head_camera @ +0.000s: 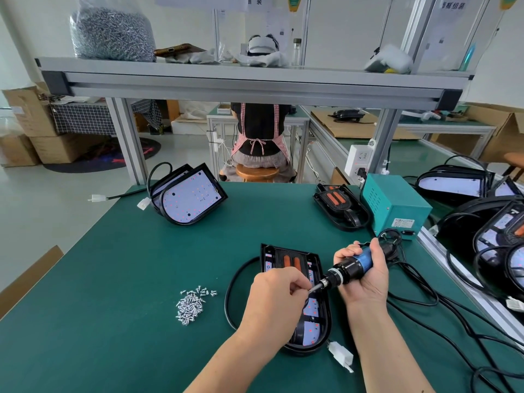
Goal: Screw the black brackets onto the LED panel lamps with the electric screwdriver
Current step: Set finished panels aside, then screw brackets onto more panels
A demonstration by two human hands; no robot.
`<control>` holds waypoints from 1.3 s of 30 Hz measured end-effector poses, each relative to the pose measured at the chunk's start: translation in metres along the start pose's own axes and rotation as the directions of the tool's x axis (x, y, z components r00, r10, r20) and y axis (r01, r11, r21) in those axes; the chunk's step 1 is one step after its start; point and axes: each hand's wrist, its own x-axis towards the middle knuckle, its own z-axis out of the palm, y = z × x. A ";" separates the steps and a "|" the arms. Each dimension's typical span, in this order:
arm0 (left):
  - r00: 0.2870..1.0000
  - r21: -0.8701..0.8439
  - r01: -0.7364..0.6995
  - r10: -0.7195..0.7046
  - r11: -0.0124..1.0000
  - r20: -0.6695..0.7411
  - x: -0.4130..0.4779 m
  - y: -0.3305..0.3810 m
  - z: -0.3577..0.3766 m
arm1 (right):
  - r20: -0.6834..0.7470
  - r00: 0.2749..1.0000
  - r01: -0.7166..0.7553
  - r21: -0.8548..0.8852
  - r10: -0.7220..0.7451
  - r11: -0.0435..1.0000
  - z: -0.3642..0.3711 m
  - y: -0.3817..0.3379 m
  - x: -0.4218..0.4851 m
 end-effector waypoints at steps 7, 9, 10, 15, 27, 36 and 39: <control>0.999 0.069 -0.044 0.046 0.997 -0.027 -0.001 0.000 0.001 | -0.008 1.000 0.008 0.009 -0.008 1.000 0.001 -0.001 0.000; 0.998 0.059 -0.053 0.055 0.997 -0.038 -0.002 0.001 0.003 | -0.012 1.000 0.008 -0.002 -0.008 1.000 0.001 0.000 -0.001; 0.997 0.055 -0.059 0.062 0.997 -0.048 -0.003 0.001 0.004 | -0.012 1.000 0.007 -0.004 -0.007 1.000 0.001 0.000 -0.001; 0.996 0.071 -0.063 0.067 0.996 -0.064 -0.004 0.000 0.005 | -0.012 1.000 0.021 -0.023 -0.021 1.000 0.001 0.000 -0.001; 0.914 0.638 -0.364 0.390 0.678 0.106 -0.010 0.022 0.005 | -0.006 0.999 0.048 -0.131 -0.049 0.990 0.000 0.004 -0.001; 0.964 0.527 -0.255 0.256 0.811 0.071 0.003 0.021 0.006 | 0.002 0.999 0.037 -0.059 -0.037 0.998 0.001 0.000 -0.003; 0.932 0.578 -0.334 0.352 0.745 0.086 -0.003 0.024 0.008 | -0.017 0.999 0.049 -0.068 -0.050 0.996 0.001 0.001 -0.003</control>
